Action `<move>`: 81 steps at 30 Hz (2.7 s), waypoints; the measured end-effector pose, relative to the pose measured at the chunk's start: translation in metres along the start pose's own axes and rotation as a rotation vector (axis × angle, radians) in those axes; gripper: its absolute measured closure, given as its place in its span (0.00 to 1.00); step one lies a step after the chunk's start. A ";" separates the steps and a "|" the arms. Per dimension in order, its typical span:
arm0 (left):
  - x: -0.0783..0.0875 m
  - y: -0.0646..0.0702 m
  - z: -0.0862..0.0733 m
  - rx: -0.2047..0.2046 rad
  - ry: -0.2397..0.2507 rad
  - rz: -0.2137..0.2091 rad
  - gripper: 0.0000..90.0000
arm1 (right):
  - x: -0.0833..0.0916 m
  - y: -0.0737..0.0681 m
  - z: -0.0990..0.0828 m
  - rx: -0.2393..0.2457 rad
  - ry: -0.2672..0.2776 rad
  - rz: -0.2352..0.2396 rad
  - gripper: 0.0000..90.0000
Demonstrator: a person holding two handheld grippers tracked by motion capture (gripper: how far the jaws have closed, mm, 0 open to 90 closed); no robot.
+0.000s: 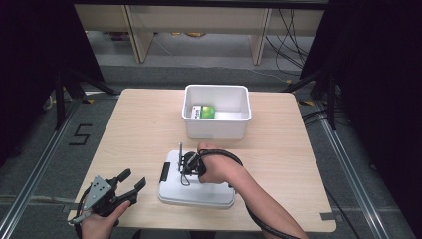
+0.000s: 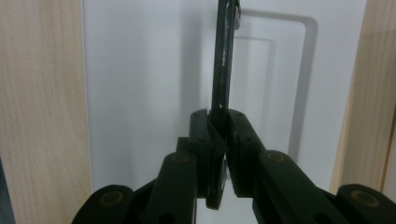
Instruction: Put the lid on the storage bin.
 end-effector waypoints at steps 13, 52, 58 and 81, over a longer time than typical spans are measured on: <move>-0.001 0.000 -0.001 0.001 -0.003 -0.003 0.38 | 0.001 0.003 -0.001 -0.027 0.004 -0.003 0.93; 0.000 -0.001 0.000 0.004 -0.001 -0.003 0.38 | 0.025 0.011 -0.017 0.000 -0.005 0.011 0.95; 0.000 -0.001 0.000 0.003 -0.007 0.004 0.38 | 0.038 0.018 -0.022 0.030 -0.013 -0.027 0.95; -0.001 -0.001 0.001 0.006 0.009 -0.012 0.38 | 0.072 0.029 -0.034 0.013 -0.017 -0.075 0.95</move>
Point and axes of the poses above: each handheld gripper's, and its own axes: x roughly backward along the jaws, z roughly out of its top, y roughly to its right, the point moved 8 cm from there along -x, roughly forward along the jaws, and after that the axes turned 15 degrees about x, right-handed, at the moved point
